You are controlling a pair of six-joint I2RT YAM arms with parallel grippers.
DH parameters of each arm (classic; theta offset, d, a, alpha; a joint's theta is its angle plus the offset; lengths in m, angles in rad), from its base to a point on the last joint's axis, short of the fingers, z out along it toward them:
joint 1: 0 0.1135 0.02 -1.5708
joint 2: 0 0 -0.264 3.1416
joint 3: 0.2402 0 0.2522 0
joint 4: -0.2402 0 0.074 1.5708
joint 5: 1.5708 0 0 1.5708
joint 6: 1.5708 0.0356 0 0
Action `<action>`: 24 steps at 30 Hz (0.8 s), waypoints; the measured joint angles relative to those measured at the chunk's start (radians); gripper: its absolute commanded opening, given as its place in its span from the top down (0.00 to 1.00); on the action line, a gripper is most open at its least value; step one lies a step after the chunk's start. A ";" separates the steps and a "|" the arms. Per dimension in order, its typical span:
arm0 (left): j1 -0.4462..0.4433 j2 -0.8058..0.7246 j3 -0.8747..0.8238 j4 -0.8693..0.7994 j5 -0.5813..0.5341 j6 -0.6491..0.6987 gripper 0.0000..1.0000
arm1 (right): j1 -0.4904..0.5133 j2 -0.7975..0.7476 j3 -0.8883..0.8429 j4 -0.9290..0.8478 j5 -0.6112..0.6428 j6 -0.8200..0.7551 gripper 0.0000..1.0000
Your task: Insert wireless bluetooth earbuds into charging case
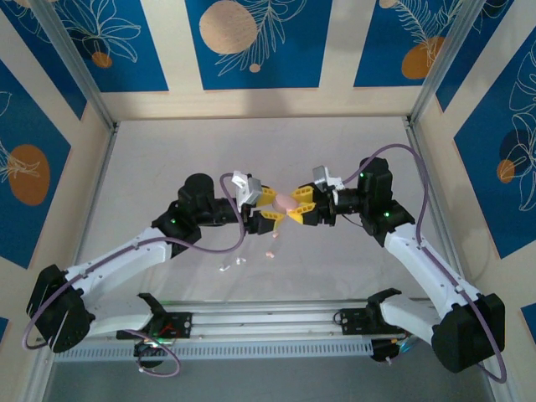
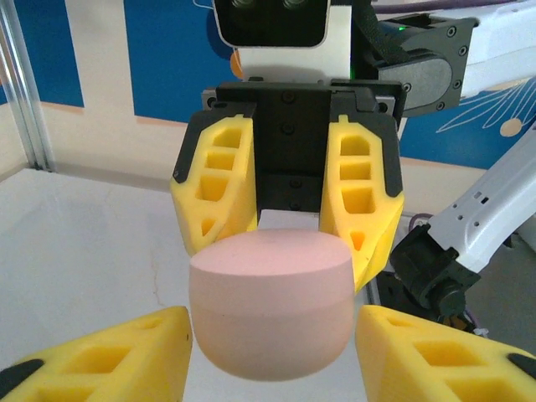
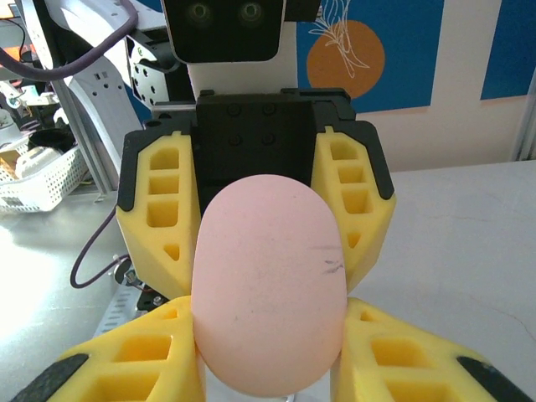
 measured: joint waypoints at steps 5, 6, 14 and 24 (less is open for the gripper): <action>0.000 0.010 0.008 0.008 0.007 -0.022 0.52 | 0.005 -0.001 0.000 -0.001 0.011 -0.014 0.68; 0.000 0.014 0.009 0.011 0.008 -0.025 0.53 | 0.006 -0.001 0.000 -0.002 0.015 -0.014 0.68; 0.001 0.035 0.016 0.018 0.023 -0.051 0.60 | 0.008 -0.001 0.000 0.000 0.027 -0.014 0.68; 0.002 0.043 0.023 0.019 0.045 -0.067 0.60 | 0.008 -0.005 0.000 0.000 0.037 -0.030 0.68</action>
